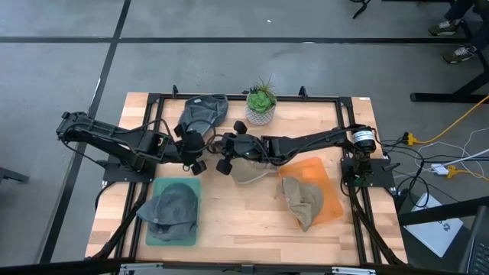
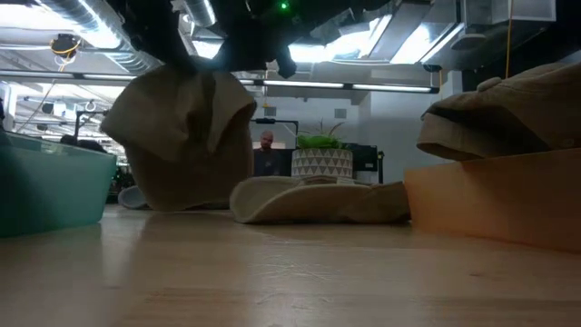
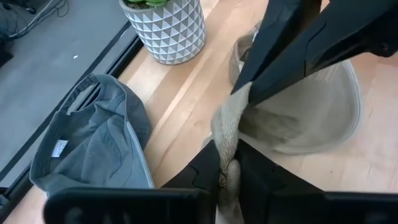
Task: Pick & Place hat
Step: Put the left brown cap into the orange bin
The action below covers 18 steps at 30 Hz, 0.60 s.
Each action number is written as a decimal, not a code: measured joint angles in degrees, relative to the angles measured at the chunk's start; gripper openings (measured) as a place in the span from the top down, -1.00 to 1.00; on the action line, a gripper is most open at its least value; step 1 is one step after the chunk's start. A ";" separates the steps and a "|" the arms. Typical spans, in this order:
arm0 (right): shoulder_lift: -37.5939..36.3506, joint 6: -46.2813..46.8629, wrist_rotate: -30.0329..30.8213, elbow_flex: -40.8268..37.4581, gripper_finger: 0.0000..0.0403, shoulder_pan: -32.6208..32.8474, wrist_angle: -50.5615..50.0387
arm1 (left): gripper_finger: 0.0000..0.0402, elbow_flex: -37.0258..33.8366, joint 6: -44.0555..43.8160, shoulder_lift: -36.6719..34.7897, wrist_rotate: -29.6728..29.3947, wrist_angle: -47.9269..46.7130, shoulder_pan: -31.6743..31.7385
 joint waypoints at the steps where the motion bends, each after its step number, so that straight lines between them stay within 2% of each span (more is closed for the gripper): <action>1: 0.00 0.32 -0.19 0.00 0.94 -0.04 -0.32 | 0.80 0.00 0.66 0.00 0.00 -0.01 0.00; 7: 0.02 -0.07 -0.33 0.00 0.97 -0.04 -3.32 | 0.72 0.00 2.30 0.02 0.42 0.07 0.00; 18: -4.13 -0.54 -0.13 0.00 0.99 -0.35 -12.12 | 0.60 0.00 4.82 -1.74 17.56 3.46 0.00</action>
